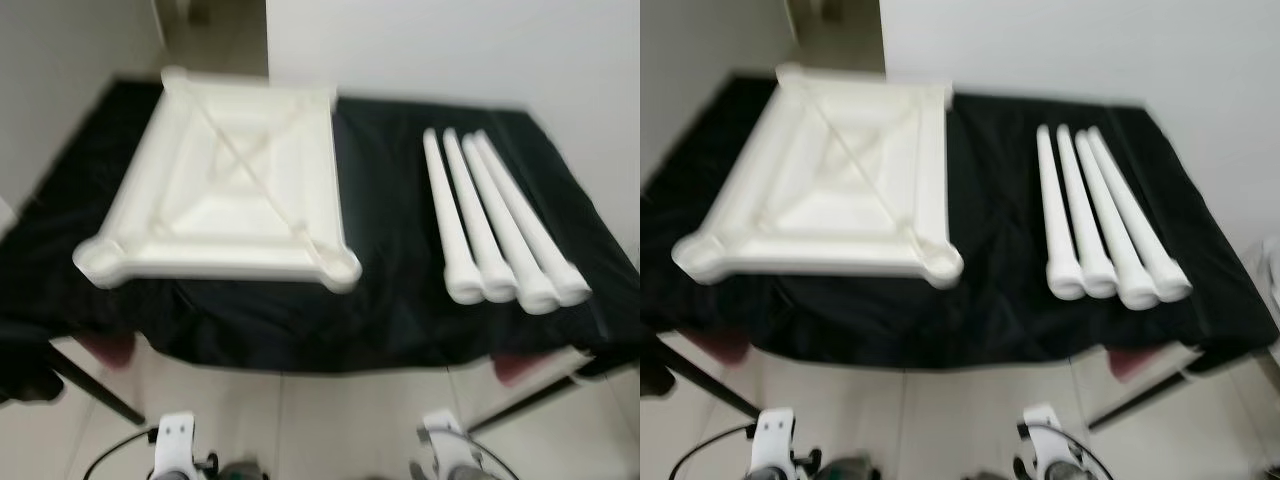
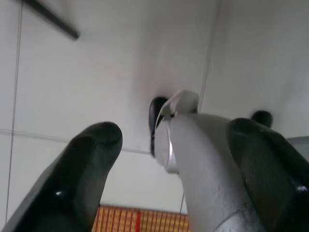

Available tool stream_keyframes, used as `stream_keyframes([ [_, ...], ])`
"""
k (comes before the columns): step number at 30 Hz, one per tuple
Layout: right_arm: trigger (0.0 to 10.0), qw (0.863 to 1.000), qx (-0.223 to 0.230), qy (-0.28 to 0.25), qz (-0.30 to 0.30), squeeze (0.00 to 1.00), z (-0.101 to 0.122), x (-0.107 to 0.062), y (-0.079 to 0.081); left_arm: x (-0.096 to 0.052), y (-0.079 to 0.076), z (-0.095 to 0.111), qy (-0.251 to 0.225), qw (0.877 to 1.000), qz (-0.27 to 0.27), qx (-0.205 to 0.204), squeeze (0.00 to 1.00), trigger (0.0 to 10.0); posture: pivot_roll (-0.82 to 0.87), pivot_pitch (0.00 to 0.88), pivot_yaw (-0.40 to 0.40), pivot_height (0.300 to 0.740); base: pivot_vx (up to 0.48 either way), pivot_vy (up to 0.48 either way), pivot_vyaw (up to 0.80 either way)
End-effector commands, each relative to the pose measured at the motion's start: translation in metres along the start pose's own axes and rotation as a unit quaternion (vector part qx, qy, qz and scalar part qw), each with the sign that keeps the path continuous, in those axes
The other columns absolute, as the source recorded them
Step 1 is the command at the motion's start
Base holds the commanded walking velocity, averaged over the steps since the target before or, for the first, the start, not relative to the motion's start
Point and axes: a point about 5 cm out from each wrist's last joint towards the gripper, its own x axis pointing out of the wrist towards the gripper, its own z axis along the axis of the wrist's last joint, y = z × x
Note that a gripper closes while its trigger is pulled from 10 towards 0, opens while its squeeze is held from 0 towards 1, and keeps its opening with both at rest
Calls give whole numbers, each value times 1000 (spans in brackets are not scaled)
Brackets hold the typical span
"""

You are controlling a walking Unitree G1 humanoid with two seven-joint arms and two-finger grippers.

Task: Building children table

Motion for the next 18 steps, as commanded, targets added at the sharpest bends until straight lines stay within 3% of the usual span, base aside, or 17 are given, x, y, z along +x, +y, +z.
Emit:
stream_keyframes([
  [1,10000,1000,-2,0,5,0,2,1,4,-3,3,-15,27,1000,5,2,0,10000,87,0,-28,740,0,0,0],
  [18,10000,1000,-3,2,6,0,1,1,6,-3,1,-14,24,1000,-16,2,0,10000,86,0,-30,740,0,0,0],
])
